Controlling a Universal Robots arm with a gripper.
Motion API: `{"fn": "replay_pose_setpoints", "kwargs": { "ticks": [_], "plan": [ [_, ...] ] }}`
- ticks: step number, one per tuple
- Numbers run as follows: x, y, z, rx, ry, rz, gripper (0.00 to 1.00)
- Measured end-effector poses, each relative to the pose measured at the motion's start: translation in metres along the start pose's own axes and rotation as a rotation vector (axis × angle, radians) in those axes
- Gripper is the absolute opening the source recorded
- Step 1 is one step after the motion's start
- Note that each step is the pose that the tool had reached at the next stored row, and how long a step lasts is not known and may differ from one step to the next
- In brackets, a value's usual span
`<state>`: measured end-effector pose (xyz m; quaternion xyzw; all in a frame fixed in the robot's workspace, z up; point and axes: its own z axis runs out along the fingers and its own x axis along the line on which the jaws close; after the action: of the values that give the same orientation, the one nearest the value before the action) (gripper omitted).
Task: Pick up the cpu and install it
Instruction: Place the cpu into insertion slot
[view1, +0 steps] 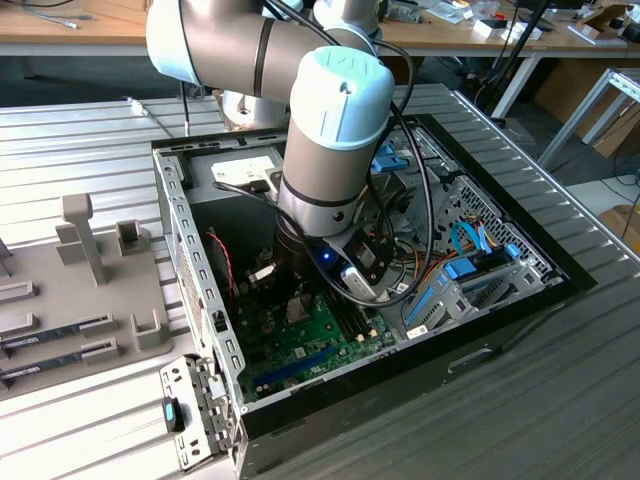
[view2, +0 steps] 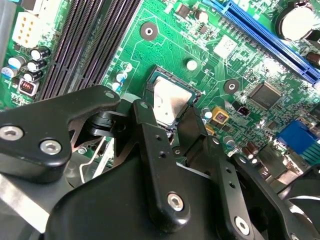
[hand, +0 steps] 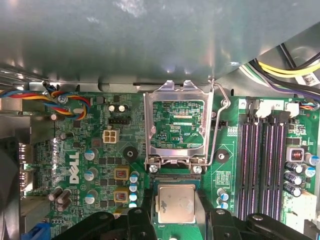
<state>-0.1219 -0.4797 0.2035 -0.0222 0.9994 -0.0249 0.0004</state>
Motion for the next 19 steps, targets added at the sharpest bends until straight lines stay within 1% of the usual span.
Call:
{"fn": "replay_pose_setpoints", "kwargs": {
  "ticks": [8,11,19],
  "plan": [
    [-0.0006,-0.0010,0.0003,0.0000,-0.0003,-0.005,0.45],
    [-0.0019,-0.0012,0.0008,0.0001,0.0000,-0.006,0.45],
    [-0.0021,-0.0011,0.0011,0.0001,0.0000,-0.006,0.45]
  ]
}}
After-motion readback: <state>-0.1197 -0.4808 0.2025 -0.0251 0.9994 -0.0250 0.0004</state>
